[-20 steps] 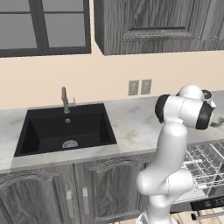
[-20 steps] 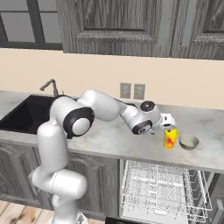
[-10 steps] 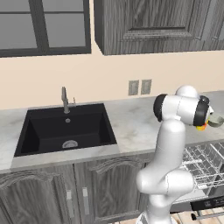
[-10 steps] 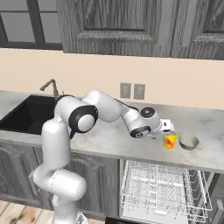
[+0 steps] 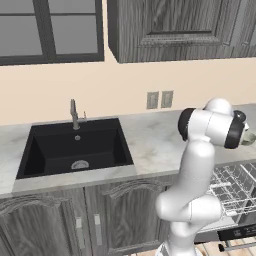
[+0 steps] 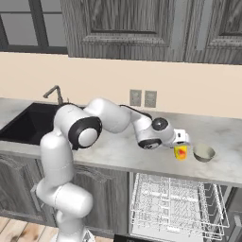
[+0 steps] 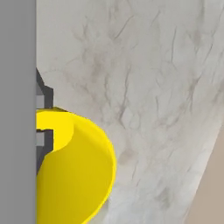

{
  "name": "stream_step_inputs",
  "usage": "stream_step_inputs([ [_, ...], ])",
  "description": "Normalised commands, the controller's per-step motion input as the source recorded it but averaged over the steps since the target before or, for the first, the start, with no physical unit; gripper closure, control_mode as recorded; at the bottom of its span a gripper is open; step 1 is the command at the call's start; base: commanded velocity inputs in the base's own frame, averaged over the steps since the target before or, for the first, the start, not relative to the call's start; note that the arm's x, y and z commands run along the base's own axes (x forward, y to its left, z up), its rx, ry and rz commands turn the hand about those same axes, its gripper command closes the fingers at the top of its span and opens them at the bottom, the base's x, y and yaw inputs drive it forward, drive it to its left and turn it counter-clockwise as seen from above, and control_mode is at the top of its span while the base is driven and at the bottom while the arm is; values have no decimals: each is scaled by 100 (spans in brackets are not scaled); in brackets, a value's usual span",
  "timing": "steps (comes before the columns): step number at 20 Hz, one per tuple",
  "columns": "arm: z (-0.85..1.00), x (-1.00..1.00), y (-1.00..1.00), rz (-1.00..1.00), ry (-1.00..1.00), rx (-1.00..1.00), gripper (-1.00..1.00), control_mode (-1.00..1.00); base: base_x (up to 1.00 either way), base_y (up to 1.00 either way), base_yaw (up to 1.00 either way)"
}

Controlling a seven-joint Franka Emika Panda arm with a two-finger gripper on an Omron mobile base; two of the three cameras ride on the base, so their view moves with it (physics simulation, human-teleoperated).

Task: Pick up the cup and bowl from the counter, place them in the dishwasher, and close the dishwasher door.

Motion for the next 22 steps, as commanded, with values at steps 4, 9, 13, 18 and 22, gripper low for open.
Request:
stream_step_inputs([
  [4,35,-49,0,1,-15,0,100,-100,0,0,0],
  [9,48,-59,0,0,-19,0,100,-100,0,0,0],
  [13,42,-64,0,0,-21,0,100,-100,0,0,0],
  [18,37,-59,0,0,-20,2,100,-100,0,0,0],
  [22,33,-51,-4,-1,-18,18,100,-100,0,0,0],
])
